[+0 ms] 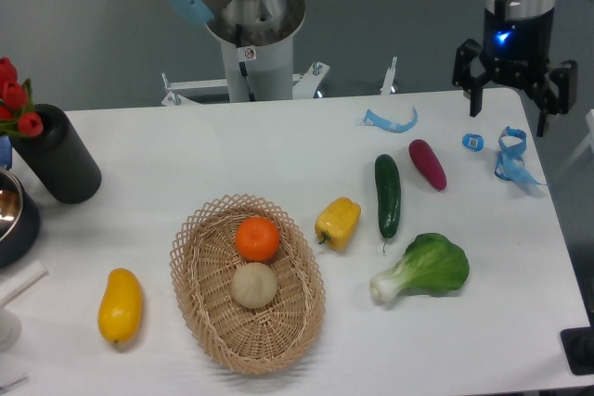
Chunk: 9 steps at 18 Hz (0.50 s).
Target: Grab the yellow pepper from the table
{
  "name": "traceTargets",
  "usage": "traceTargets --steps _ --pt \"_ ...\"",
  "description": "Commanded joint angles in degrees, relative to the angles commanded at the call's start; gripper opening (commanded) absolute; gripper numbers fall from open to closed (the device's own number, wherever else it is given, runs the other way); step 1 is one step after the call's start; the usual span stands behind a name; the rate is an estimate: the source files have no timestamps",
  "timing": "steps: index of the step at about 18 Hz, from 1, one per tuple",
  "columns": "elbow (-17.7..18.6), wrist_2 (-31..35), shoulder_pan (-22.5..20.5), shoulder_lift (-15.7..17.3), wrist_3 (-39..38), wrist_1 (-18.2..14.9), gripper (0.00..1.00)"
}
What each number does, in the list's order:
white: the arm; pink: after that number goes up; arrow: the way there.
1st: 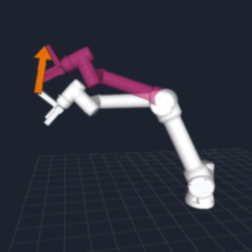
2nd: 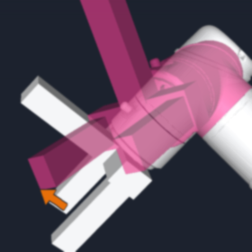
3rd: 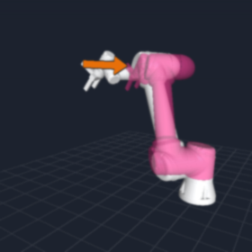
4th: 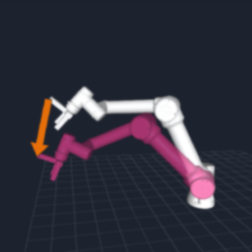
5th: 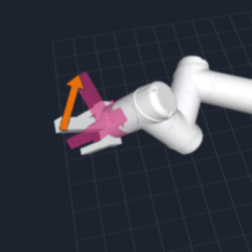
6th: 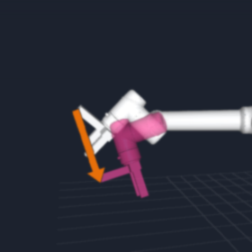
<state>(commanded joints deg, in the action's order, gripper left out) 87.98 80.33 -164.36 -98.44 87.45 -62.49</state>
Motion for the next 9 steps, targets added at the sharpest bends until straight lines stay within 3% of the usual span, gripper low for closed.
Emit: traceTargets --steps 3,7,9 --pt "2.2 -0.3 -0.1 0.1 0.0 0.5 1.0" --pt "9.8 -0.3 0.4 1.1 -1.2 9.6 1.0" --pt "11.7 -0.2 0.5 1.8 -4.6 10.9 1.0"
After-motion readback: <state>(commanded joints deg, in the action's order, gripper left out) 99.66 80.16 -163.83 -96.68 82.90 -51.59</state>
